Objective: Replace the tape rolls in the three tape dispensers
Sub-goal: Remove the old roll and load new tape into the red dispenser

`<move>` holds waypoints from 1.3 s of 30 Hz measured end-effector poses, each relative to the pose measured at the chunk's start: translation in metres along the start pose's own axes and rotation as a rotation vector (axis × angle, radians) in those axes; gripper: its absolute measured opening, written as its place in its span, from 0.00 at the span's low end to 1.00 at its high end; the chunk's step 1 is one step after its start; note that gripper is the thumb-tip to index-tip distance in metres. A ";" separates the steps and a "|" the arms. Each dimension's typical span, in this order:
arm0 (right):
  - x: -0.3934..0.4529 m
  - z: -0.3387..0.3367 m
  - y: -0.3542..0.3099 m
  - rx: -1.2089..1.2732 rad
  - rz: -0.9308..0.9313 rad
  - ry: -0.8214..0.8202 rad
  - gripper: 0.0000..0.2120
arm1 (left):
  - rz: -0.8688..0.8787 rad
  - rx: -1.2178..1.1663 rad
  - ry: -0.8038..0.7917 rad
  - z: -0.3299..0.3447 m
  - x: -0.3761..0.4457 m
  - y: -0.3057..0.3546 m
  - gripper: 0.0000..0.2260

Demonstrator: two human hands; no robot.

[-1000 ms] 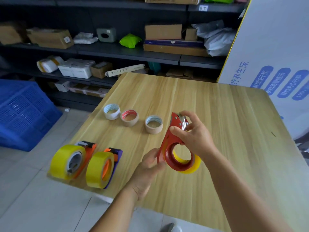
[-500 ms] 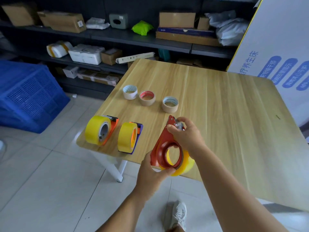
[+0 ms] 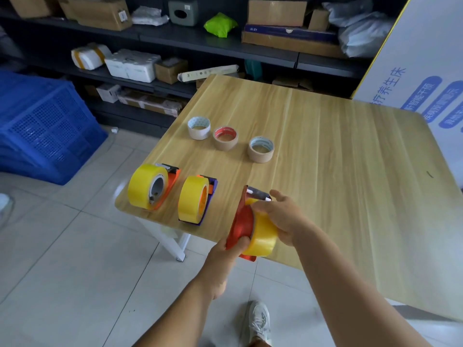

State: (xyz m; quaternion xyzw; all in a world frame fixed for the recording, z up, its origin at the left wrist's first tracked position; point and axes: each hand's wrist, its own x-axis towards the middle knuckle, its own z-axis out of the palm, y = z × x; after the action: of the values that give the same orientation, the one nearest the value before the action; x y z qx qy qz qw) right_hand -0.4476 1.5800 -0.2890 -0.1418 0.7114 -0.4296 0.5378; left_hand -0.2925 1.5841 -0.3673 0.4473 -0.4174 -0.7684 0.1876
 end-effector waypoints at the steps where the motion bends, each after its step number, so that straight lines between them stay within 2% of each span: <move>1: 0.003 0.002 0.001 0.046 0.014 -0.009 0.36 | -0.041 -0.039 -0.007 0.000 0.003 0.001 0.30; 4: 0.013 0.007 0.003 0.093 0.019 -0.015 0.37 | -0.137 -0.131 0.027 0.001 0.013 0.001 0.33; 10: 0.030 0.013 0.001 0.058 -0.013 0.020 0.38 | -0.217 -0.219 0.085 0.006 0.025 0.006 0.38; 19: 0.049 0.021 0.004 0.000 -0.028 0.084 0.34 | -0.300 -0.292 0.106 0.014 0.036 0.010 0.36; 24: 0.053 0.019 0.009 0.030 -0.012 0.066 0.26 | -0.339 -0.296 0.131 0.016 0.040 0.015 0.33; 28: 0.051 0.024 0.018 0.079 0.014 0.046 0.17 | -0.465 -0.099 0.234 0.012 0.042 0.026 0.30; 30: 0.053 0.026 0.022 0.114 0.016 0.073 0.16 | -0.380 0.108 0.364 0.008 0.043 0.028 0.25; 32: 0.054 0.028 0.025 0.117 0.020 0.120 0.19 | -0.140 0.460 0.480 0.002 0.045 0.030 0.19; 33: 0.055 0.030 0.027 0.103 0.020 0.148 0.19 | -0.007 0.562 0.452 0.000 0.044 0.033 0.15; 35: 0.055 0.035 0.029 0.080 0.037 0.194 0.20 | 0.135 0.592 0.274 0.000 0.040 0.038 0.12; 37: 0.056 0.041 0.029 0.086 0.071 0.205 0.21 | 0.161 0.611 0.141 0.000 0.040 0.038 0.13; 39: 0.056 0.047 0.025 0.100 0.096 0.204 0.24 | 0.181 0.670 0.125 -0.002 0.042 0.039 0.10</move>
State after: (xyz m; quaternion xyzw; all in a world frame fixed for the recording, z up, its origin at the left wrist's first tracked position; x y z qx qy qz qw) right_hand -0.4208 1.5357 -0.3468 -0.0363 0.7460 -0.4505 0.4891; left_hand -0.3170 1.5329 -0.3591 0.4913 -0.6721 -0.5402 0.1227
